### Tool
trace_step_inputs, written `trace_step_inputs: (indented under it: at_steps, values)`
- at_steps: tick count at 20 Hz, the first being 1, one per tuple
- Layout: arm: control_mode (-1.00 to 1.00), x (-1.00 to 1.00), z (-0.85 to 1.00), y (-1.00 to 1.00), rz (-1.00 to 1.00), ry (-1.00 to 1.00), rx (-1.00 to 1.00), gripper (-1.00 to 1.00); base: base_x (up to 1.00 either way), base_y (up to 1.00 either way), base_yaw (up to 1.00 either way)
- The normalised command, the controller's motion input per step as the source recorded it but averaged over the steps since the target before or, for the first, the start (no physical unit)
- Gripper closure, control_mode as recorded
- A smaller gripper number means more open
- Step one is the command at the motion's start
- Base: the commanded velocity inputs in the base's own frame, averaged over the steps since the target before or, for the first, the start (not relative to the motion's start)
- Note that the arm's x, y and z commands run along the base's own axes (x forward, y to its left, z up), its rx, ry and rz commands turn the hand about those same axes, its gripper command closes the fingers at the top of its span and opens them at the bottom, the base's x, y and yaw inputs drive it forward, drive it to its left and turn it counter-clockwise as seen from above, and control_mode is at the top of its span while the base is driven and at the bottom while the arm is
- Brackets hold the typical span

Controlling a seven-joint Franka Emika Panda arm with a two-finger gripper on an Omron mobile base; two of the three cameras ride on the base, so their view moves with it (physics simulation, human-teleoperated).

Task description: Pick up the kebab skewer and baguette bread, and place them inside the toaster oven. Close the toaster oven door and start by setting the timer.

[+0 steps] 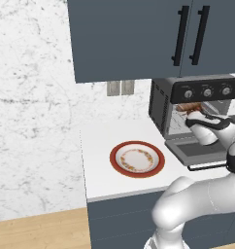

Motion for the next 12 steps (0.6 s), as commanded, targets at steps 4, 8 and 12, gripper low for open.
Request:
trace_step_inputs:
  at_steps: [4, 8, 12]
  values:
    - [-1.0, 0.26, 0.0, 0.0, 0.0, 0.0, 0.0, -1.0, 0.0, 0.0, 0.0]
    - [-1.0, 0.25, 0.0, 0.0, 0.0, 0.0, 0.0, -1.0, 0.0, 0.0, 0.0]
    - [-1.0, 0.26, 0.0, 0.0, 0.0, 0.0, 0.0, -1.0, 0.0, 0.0, 0.0]
